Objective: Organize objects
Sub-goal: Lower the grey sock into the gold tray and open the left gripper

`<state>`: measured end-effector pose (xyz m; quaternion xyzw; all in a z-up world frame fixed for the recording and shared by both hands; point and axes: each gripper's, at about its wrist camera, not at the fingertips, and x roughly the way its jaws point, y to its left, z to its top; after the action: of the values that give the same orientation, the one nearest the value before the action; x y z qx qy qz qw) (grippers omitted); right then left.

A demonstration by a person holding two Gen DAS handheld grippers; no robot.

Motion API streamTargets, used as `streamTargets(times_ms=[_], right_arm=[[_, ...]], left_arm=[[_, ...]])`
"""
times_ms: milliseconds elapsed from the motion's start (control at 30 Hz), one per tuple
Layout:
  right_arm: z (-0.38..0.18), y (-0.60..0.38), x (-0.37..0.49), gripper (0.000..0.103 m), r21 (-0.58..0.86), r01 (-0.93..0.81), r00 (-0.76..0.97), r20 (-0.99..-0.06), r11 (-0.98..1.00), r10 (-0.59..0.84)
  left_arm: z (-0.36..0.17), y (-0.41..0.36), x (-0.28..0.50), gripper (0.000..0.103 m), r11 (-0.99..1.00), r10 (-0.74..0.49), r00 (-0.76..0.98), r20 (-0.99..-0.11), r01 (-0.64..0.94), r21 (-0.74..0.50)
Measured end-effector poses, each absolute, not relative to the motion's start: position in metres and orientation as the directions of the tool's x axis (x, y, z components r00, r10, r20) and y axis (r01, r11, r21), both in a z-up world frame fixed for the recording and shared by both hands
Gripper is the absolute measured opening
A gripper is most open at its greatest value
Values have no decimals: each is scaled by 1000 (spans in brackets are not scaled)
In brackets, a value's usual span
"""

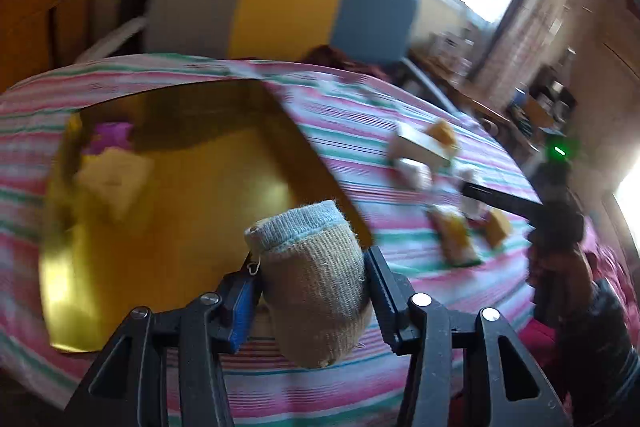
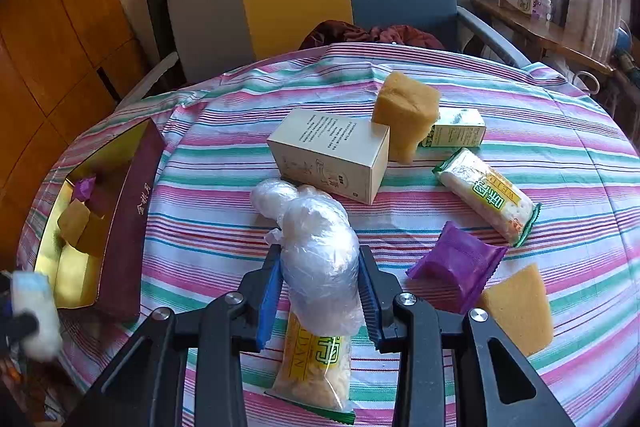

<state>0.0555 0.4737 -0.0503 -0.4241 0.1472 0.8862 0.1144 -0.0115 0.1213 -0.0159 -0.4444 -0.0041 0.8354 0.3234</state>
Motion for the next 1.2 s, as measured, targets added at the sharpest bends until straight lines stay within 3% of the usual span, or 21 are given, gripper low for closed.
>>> streamTargets(times_ms=[200,500,767,900,1200], right_arm=[[-48,471,56,36,164,-320,-623,-779,-933,77],[-47,470,56,36,159,-317,-625,-776,-935,80],[-48,471,55,36,149,-322,-625,-775,-935,92],[-47,471,55,36,145,-322,-627,-773,-936,96],[-48,472,55,36,129,-334,-622,-775,-934,115]], left_arm=[[-46,62,-66,50,-912,367,-413,-834,-338,-234],[-82,51,-113,51,-961,186,-416,-890,-264,-78],[-80,58,-133,52,-968,135,-438,-889,-250,-23],[-74,59,-128,66,-967,126,-467,-875,-256,-2],[-49,53,-99,67,-968,136,-563,-815,-249,10]])
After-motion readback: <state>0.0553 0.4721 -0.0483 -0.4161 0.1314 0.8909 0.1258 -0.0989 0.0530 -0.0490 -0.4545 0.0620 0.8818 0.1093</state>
